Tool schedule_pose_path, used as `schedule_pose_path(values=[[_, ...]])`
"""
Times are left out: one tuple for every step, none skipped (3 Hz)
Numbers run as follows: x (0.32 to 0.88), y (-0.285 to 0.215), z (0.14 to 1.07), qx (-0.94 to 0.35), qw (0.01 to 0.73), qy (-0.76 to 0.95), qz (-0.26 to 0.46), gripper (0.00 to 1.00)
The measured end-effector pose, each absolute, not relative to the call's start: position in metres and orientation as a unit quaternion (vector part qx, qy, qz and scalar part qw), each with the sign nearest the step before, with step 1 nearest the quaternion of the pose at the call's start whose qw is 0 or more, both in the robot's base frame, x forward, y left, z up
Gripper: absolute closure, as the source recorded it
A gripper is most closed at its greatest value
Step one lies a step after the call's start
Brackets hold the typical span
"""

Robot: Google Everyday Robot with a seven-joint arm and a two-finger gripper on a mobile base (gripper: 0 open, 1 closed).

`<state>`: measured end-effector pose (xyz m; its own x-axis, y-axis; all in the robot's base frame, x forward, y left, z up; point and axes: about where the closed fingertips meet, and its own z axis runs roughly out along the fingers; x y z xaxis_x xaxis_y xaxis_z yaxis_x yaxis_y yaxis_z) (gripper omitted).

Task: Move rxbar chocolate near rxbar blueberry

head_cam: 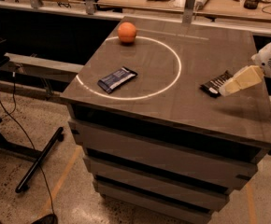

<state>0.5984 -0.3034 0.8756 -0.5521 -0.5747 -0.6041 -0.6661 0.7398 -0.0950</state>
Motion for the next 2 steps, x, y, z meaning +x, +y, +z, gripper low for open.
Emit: schedule_pose_path(values=[[0.6, -0.289, 0.856, -0.35, 0.314, 0.878, 0.091, 0.0], [0.601, -0.271, 0.838, -0.353, 0.311, 0.877, 0.1, 0.21]])
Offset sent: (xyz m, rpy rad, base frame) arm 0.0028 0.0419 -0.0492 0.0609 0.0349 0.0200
